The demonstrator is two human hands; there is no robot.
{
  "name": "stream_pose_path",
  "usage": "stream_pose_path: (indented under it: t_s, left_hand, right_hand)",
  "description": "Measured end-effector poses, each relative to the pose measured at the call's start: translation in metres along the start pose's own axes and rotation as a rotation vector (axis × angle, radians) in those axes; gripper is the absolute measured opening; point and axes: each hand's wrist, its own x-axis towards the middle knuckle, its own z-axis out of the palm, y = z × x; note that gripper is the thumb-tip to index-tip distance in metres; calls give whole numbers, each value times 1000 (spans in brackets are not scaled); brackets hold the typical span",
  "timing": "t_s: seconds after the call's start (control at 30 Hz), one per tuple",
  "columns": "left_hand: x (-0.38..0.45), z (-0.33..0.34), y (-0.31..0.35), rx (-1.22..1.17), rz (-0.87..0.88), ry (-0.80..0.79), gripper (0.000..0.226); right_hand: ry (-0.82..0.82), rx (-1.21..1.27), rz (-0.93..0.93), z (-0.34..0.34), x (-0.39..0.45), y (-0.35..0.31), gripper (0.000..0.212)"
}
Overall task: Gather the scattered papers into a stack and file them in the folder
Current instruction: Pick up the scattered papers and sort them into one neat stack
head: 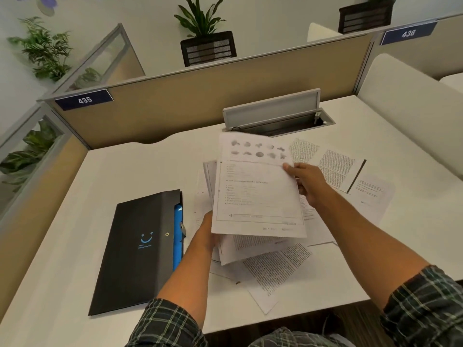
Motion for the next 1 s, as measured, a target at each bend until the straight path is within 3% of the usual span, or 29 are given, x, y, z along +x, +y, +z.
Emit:
stream_pose_path:
  t_s: [0.1, 0.17, 0.23, 0.3, 0.4, 0.53, 0.63, 0.7, 0.8, 1.0]
  left_hand:
    - [-4, 5, 10, 85, -11, -79, 35]
    - [-6, 9, 14, 96, -5, -124, 32]
    - [-9, 10, 15, 122, -12, -166, 26]
    - [-7, 7, 11, 90, -36, -106, 32]
    - [-7, 4, 3, 11, -36, -79, 36]
    - [-26, 18, 25, -61, 80, -190, 40]
    - [-34, 24, 45, -162, 255, -353, 68]
    - [-40, 22, 49, -160, 310, -456, 70]
    - [-44, 21, 56, -9, 453, -445, 58]
    - [-45, 5, 65, -42, 578, -411, 49]
  right_hand:
    - [77, -97, -1, -7, 5, 22, 25]
    - [56, -139, 2, -7, 2, 28, 36]
    - [-70, -95, 40, -7, 0, 33, 49]
    - [-227, -34, 48, -6, -3, 36, 45]
    - [-284, 10, 16, -7, -6, 37, 48]
    - [-215, -5, -54, -7, -7, 36, 52]
    - [-151, -36, -173, -4, -10, 26, 48]
    - [-148, -34, -266, 1, -14, 15, 47]
    - [-150, -9, -390, 12, -24, -3, 47]
    - [-193, 20, -556, 25, -41, -23, 31]
